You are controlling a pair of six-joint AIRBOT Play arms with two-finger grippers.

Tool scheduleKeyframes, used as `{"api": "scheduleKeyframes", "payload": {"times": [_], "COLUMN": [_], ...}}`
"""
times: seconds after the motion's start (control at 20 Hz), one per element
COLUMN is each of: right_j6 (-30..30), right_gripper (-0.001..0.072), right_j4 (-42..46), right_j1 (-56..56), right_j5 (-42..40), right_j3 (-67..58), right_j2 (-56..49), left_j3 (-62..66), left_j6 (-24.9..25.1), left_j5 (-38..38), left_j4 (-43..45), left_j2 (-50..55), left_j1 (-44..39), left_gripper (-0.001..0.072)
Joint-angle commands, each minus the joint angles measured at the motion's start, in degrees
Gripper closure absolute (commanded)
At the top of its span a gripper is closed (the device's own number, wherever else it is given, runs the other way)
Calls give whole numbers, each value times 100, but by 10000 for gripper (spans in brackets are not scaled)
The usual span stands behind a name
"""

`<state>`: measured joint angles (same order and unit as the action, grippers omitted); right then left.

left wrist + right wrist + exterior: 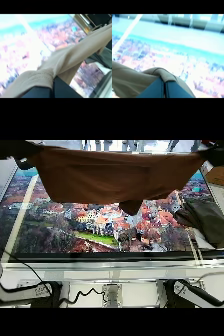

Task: Fold the shirts.

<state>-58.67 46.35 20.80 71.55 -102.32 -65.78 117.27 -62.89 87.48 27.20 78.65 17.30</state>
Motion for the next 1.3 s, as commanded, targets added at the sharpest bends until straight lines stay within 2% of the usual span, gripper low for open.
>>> {"api": "scheduleKeyframes", "payload": {"times": [0.0,0.1,0.35,0.55,0.65,0.85,1.0,1.25], "right_j6": [-4,-181,-826,-1084,-1154,-1364,-1517,-1504], "right_gripper": [683,684,686,686,687,686,686,686], "right_j4": [-2,201,1421,2422,2708,2332,1738,2096], "right_j1": [4,4,-20,-20,-17,-20,-68,-693], "right_j5": [131,138,634,522,382,505,708,310], "right_j3": [-481,-671,-970,-970,-970,-970,-968,-940], "right_j2": [866,1287,1871,1606,1163,-48,-887,-1985], "left_j3": [76,76,76,66,63,11,-588,-1440], "left_j6": [-31,-52,-695,-942,-1051,-1088,-1080,-535], "left_j5": [-118,-203,83,-111,-133,-234,-168,-463], "left_j4": [59,306,1626,3077,3480,3132,2428,2553], "left_j2": [-1027,-1558,-2448,-2516,-2308,-1480,-772,627], "left_j1": [22,22,20,20,20,20,-9,-385], "left_gripper": [691,692,695,696,697,696,696,694]}}
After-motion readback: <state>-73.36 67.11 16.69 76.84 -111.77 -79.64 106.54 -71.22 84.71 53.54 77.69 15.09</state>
